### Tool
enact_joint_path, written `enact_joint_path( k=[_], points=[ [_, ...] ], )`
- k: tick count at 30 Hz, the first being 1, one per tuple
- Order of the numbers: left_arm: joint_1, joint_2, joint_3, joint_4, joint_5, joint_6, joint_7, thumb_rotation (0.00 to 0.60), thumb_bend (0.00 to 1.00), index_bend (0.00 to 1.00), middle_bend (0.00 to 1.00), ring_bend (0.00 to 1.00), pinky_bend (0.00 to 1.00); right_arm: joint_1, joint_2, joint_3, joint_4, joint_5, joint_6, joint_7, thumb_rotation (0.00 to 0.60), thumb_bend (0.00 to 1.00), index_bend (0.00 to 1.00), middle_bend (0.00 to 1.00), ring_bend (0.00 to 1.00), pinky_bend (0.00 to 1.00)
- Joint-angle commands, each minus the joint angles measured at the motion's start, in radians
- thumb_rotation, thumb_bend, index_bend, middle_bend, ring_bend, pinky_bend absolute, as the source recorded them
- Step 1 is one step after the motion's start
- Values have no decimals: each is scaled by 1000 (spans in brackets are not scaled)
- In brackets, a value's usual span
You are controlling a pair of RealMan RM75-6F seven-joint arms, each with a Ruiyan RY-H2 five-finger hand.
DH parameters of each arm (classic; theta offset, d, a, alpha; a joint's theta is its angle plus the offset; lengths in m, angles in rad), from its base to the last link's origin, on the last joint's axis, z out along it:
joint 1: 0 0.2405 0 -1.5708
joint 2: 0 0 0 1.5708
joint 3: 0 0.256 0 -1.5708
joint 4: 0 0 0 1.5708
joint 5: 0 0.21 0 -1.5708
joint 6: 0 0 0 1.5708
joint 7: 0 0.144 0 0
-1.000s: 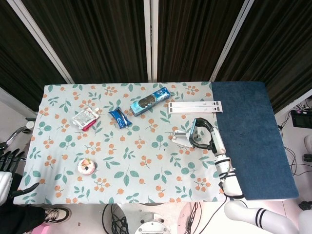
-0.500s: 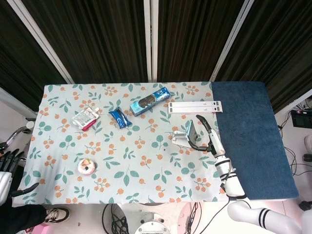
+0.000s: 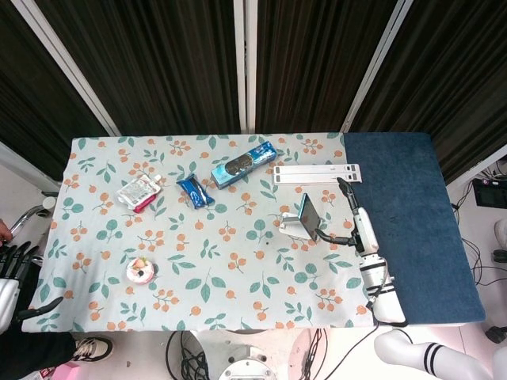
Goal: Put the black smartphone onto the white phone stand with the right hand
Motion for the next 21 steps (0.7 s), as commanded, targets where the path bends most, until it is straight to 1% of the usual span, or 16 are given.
enact_joint_path(
  k=[1, 5, 9, 12, 15, 18, 21],
  points=[
    [-1, 3, -1, -6, 3, 3, 4, 162, 9, 52, 41, 1, 124, -45, 38, -27, 55, -108, 157, -107, 600, 46, 0, 0, 0, 0],
    [-3, 5, -1, -17, 8, 5, 14, 161, 9, 52, 41, 1, 123, -112, 106, -72, 90, -177, 289, -294, 600, 39, 0, 0, 0, 0],
    [-5, 6, 0, -30, 14, 7, 30, 160, 9, 51, 41, 2, 124, -186, 170, -106, 101, -189, 371, -451, 600, 40, 0, 0, 0, 0],
    [-5, 8, -1, -44, 19, 12, 43, 160, 9, 52, 41, 2, 123, -237, 206, -130, 118, -181, 404, -568, 600, 39, 0, 0, 0, 0],
    [-6, 17, -3, -60, 25, 20, 59, 159, 10, 51, 41, 2, 123, -295, 240, -161, 133, -153, 412, -707, 600, 40, 0, 0, 0, 0],
    [-6, 22, -5, -72, 27, 25, 69, 156, 15, 51, 41, 2, 124, -336, 267, -184, 124, -129, 406, -766, 600, 45, 0, 0, 0, 0],
    [-7, 23, -6, -75, 33, 32, 74, 157, 18, 52, 40, 2, 124, -370, 297, -211, 96, -118, 395, -743, 600, 52, 0, 0, 0, 0]
  ],
)
